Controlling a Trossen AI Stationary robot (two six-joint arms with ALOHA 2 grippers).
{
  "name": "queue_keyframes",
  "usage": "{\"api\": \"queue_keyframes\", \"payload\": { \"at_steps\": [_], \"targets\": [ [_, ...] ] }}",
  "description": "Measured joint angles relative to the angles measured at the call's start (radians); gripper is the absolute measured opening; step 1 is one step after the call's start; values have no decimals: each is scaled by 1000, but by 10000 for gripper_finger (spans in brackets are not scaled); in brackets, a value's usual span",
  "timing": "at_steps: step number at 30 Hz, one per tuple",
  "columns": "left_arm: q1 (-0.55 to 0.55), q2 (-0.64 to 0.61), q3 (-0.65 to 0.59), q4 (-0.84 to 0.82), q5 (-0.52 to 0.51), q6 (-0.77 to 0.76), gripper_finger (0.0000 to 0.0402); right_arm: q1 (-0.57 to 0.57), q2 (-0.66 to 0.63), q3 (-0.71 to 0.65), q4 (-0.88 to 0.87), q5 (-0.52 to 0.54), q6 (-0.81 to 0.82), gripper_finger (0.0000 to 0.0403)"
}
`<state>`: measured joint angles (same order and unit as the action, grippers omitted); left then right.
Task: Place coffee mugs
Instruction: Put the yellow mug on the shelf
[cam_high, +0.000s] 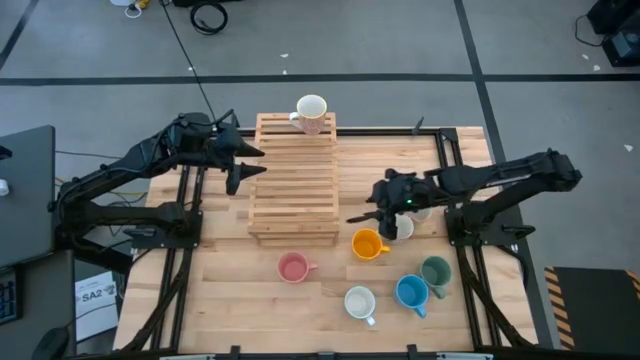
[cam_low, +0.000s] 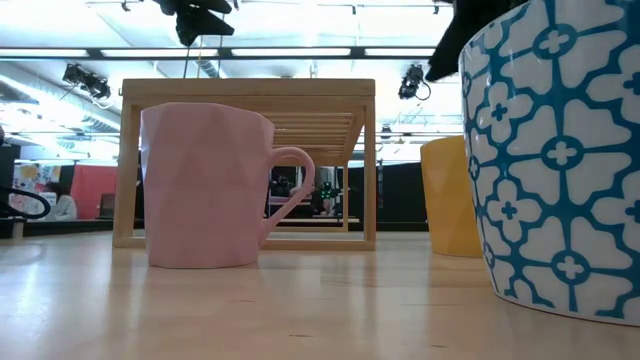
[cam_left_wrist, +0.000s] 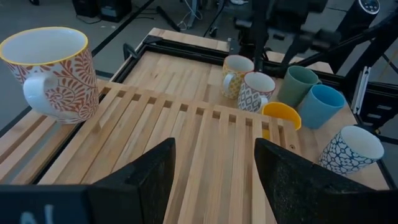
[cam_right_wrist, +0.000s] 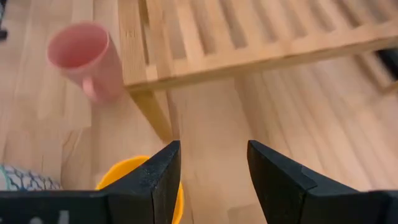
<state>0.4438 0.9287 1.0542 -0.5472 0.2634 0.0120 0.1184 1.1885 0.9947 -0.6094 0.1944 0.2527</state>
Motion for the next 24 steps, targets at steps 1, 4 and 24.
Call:
{"api": "queue_keyframes", "payload": {
  "at_steps": [1, 4, 24],
  "targets": [
    [0, 0, 0, 0, 0, 0, 227, -6, 15, 0, 0, -13, -7, 191],
    [0, 0, 0, 0, 0, 0, 227, -16, 58, 0, 1, -43, -17, 191],
    [0, 0, 0, -3, 0, 0, 227, -18, 301, 0, -4, -201, -73, 191]
  ]
}}
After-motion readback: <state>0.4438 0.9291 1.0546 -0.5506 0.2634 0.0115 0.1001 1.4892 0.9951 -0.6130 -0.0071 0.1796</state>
